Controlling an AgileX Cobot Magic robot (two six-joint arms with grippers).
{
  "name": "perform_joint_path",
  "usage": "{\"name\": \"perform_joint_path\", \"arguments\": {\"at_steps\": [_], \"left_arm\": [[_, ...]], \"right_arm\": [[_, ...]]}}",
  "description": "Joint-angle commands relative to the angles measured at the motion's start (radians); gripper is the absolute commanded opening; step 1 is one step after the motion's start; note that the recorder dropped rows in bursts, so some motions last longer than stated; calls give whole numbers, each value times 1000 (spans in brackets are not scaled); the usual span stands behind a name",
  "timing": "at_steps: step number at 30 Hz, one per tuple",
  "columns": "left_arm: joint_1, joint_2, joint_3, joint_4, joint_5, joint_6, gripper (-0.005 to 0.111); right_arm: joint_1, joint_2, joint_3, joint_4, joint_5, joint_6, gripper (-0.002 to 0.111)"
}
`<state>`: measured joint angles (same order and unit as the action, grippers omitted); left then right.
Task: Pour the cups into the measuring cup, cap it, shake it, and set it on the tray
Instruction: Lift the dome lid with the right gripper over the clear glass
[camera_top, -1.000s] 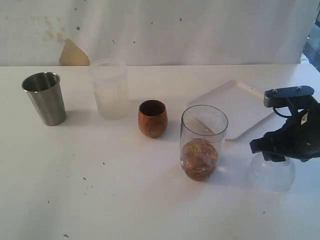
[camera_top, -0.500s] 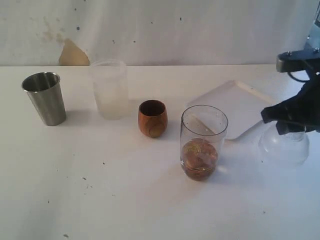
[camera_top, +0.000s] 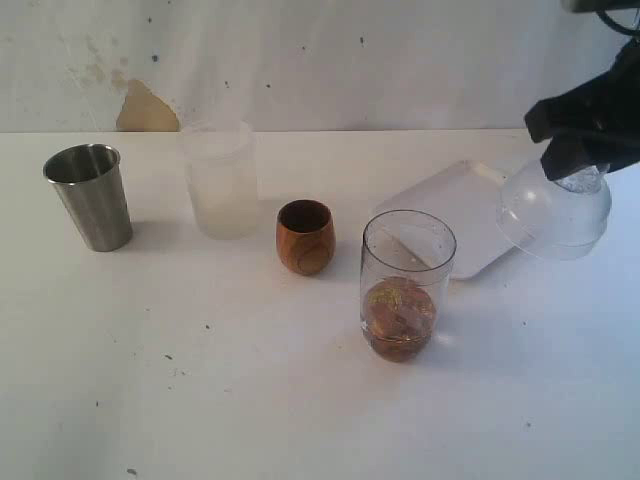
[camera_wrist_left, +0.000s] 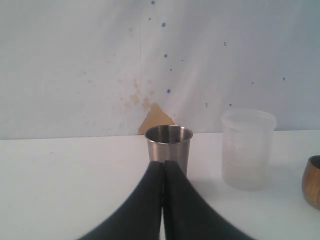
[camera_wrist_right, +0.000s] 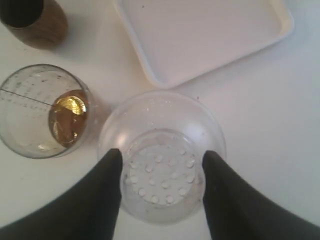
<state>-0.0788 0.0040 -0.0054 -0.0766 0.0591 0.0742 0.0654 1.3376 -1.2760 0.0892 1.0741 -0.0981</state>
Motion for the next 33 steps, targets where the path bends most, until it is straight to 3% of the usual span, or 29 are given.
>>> {"name": "perform_joint_path", "arguments": {"at_steps": [1, 7, 19, 33], "left_arm": [[-4, -4, 5, -9, -5, -1, 0], [-4, -4, 5, -9, -5, -1, 0], [-4, -4, 5, -9, -5, -1, 0], [-4, -4, 5, -9, -5, -1, 0]], "right_arm": [[48, 4, -66, 8, 48, -15, 0], [120, 72, -139, 12, 147, -15, 0], [264, 239, -301, 8, 147, -15, 0], [315, 328, -360, -13, 147, -11, 0]]}}
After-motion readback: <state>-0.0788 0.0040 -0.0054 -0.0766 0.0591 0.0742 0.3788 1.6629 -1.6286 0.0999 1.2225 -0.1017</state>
